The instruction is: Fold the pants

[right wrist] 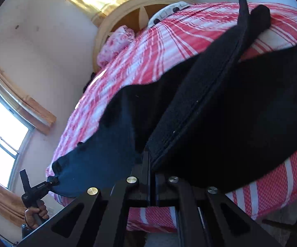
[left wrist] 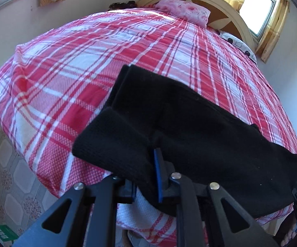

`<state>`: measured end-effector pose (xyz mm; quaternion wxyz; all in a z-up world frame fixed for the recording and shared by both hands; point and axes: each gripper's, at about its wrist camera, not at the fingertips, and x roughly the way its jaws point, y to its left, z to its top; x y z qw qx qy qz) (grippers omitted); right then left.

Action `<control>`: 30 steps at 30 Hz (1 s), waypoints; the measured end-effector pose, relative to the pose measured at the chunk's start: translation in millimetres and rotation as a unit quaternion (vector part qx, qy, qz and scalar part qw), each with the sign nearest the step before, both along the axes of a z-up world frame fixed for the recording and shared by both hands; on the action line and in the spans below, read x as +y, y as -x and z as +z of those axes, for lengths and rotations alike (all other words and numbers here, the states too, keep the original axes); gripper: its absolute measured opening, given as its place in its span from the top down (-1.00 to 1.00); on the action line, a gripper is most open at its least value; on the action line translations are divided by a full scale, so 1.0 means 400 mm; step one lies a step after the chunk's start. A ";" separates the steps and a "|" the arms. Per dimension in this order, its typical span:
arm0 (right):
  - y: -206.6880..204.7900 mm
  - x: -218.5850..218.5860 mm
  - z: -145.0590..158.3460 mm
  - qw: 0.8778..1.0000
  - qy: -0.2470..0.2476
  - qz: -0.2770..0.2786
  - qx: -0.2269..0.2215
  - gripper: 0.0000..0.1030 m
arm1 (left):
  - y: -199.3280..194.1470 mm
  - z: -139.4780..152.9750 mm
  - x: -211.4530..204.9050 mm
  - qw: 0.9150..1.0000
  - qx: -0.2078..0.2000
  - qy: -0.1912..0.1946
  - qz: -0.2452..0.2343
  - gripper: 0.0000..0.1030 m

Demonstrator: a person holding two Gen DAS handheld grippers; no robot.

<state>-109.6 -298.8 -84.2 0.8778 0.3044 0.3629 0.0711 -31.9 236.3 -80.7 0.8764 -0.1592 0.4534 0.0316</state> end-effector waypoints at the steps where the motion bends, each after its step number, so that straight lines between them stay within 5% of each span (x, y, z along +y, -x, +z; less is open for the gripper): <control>1: 0.004 0.001 -0.007 1.000 0.004 -0.004 0.007 0.94 | 0.003 0.003 0.001 1.000 -0.003 -0.002 -0.003 0.64; 7: 0.035 -0.011 -0.023 0.999 -0.014 -0.023 0.035 0.76 | 0.037 0.033 0.010 1.000 -0.003 -0.016 -0.023 0.49; 8: 0.046 -0.019 -0.017 0.999 -0.013 -0.033 0.039 0.66 | 0.043 0.042 0.012 0.999 -0.007 -0.028 -0.017 0.33; 10: 0.068 -0.035 0.001 0.998 -0.007 -0.055 0.037 0.46 | 0.054 0.068 0.021 0.996 -0.026 -0.081 0.019 -0.28; 13: 0.117 -0.069 0.058 0.994 0.017 -0.109 0.007 0.25 | 0.061 0.106 0.045 0.985 -0.058 -0.151 0.061 -0.30; 15: 0.135 -0.069 0.118 0.990 0.045 -0.126 -0.036 0.25 | 0.059 0.129 0.067 0.983 -0.066 -0.156 0.078 -0.30; 19: 0.032 0.043 0.211 0.994 0.057 0.030 -0.086 0.25 | 0.060 0.152 0.040 0.988 -0.087 -0.119 0.047 -0.30; 23: -0.148 0.242 0.211 0.977 0.067 0.191 -0.063 0.25 | 0.038 0.119 -0.065 0.989 -0.084 -0.118 -0.010 -0.30; 26: -0.263 0.391 0.177 0.955 0.093 0.276 -0.051 0.25 | 0.017 0.090 -0.123 0.989 -0.080 -0.116 -0.033 -0.30; 30: -0.388 0.537 0.116 0.943 0.112 0.313 -0.020 0.25 | -0.014 0.064 -0.153 0.988 -0.073 -0.131 -0.029 -0.30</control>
